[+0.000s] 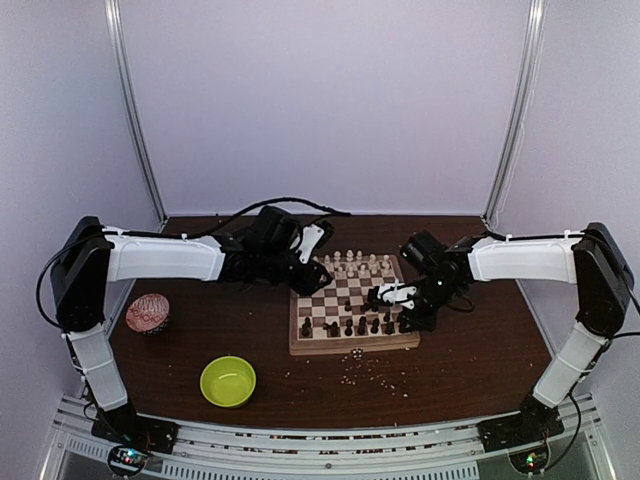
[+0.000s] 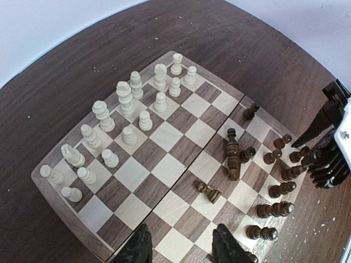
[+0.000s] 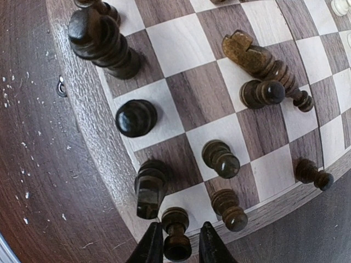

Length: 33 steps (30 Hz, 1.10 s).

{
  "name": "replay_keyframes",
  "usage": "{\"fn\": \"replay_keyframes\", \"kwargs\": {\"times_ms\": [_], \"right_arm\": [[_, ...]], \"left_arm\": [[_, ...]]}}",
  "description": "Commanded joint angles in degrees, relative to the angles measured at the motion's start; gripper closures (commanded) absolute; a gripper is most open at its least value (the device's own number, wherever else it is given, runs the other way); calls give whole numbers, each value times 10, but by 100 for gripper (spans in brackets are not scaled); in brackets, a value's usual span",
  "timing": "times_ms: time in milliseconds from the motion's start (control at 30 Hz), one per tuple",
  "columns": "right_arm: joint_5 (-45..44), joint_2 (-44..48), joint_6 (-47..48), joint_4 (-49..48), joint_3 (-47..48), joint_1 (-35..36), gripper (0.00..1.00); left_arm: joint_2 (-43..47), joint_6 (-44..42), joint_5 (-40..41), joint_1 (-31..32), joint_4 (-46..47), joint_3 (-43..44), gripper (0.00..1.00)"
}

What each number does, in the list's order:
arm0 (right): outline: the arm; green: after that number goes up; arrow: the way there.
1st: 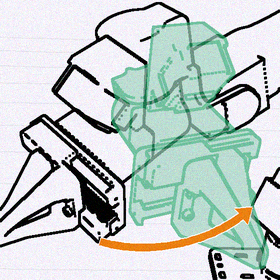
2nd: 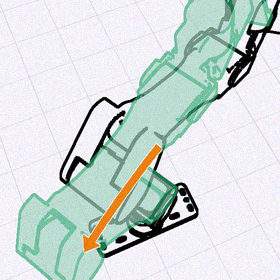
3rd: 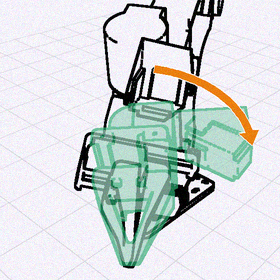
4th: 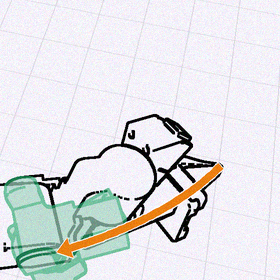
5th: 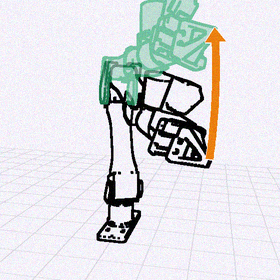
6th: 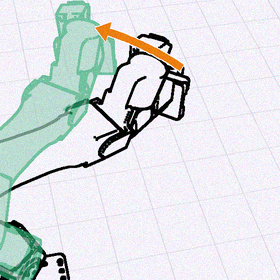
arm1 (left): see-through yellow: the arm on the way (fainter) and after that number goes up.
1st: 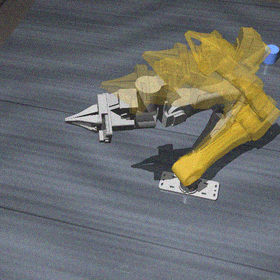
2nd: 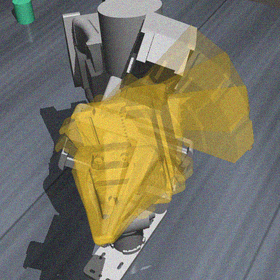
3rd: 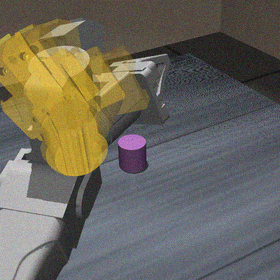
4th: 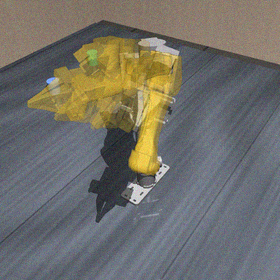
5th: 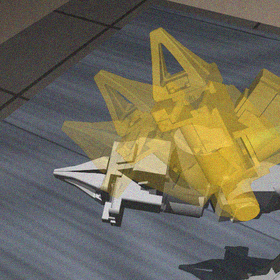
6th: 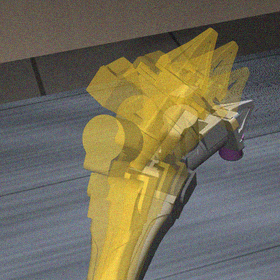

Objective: Set up the chess pieces on the board
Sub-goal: Place the rook at a8, then pick up the pawn from the chessboard.

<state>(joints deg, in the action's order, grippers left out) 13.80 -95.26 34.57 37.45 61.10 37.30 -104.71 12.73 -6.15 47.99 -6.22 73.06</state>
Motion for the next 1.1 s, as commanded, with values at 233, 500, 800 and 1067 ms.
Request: {"fn": "replay_keyframes", "kwargs": {"times_ms": [233, 500, 800, 1067], "right_arm": [[10, 60, -13, 17, -8, -2, 70], [50, 114, -40, 21, -19, -42, 69], [98, 122, -52, 15, -18, -93, 69], [113, 125, -50, 15, -21, -106, 69]], "left_arm": [[-92, 24, -25, 0, -118, 118, 59], [-165, 88, 20, 42, -200, 224, 59], [-232, 133, 100, 75, -283, 318, 59], [-256, 146, 124, 75, -304, 341, 61]]}}
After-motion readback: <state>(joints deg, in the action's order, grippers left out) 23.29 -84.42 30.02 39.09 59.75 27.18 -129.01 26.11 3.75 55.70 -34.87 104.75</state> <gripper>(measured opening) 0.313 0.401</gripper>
